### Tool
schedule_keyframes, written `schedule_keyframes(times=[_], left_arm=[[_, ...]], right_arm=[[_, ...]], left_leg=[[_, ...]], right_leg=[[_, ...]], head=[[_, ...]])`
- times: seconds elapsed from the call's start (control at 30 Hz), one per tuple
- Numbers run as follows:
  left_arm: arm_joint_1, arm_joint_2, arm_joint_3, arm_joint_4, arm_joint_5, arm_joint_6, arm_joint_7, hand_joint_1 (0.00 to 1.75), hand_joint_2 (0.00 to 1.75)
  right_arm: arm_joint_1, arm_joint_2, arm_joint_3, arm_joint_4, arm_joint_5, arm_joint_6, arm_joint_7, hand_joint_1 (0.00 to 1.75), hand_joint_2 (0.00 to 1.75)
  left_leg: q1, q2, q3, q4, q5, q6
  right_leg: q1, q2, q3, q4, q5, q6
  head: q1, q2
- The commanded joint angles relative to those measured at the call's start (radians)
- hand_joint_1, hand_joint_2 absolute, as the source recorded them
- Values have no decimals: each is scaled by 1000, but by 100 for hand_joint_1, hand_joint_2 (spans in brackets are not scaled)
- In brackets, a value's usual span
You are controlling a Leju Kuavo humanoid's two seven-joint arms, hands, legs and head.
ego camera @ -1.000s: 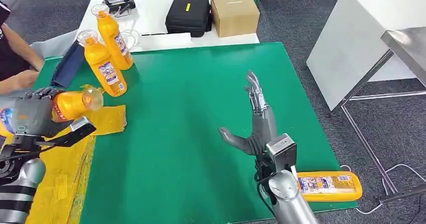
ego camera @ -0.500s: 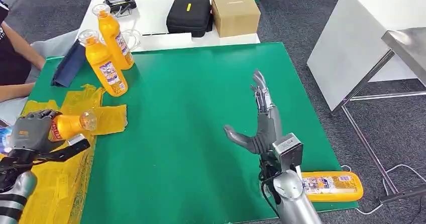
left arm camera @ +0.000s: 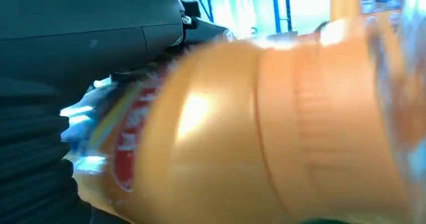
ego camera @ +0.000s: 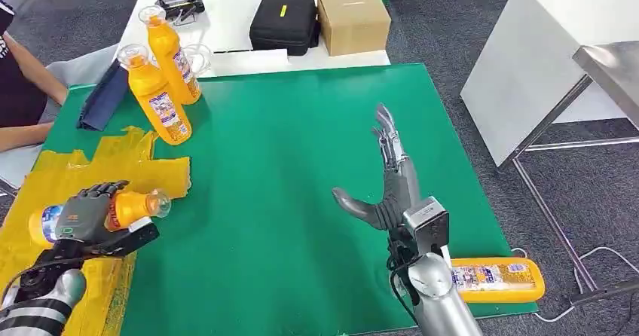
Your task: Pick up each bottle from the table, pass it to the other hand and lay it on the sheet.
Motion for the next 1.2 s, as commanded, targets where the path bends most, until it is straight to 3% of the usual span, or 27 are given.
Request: schedule_keyframes(times=[0.03,0.3,0.53,0.73,0.9,1.2], left_arm=[[-60,-99,-46,164,-9,-12,10,0,175],[-46,-139,2,127,159,-21,-74,0,175],[-13,-141,27,-6,345,-171,-141,0,175],[61,-151,78,-266,591,-291,-214,0,175],[122,-117,112,-448,765,-447,-286,0,175],[156,-206,200,-554,983,-599,-328,0,175]], right_arm=[[-52,7,17,94,-2,8,10,0,175],[-44,18,4,106,-16,5,14,0,175],[-32,31,-29,111,-47,-4,3,0,175],[-16,33,-47,111,-49,-8,-2,0,175],[-10,27,-54,110,-49,-8,-9,0,175],[-10,-11,-18,87,23,9,2,0,175]], left_leg=[[1,-2,4,-1,0,0],[1,-3,5,0,-1,-1],[2,-2,4,0,-1,-1],[1,-2,2,1,-1,0],[2,-1,4,2,-3,-1],[1,-1,3,0,-1,0]], right_leg=[[1,-1,4,-1,0,-1],[1,-2,6,-1,-1,-2],[2,-1,5,-1,0,-2],[1,-1,3,-1,-1,-1],[2,1,5,0,-2,-2],[1,0,3,-1,0,-1]], head=[[0,0],[0,0],[0,0],[0,0],[0,0],[0,0]])
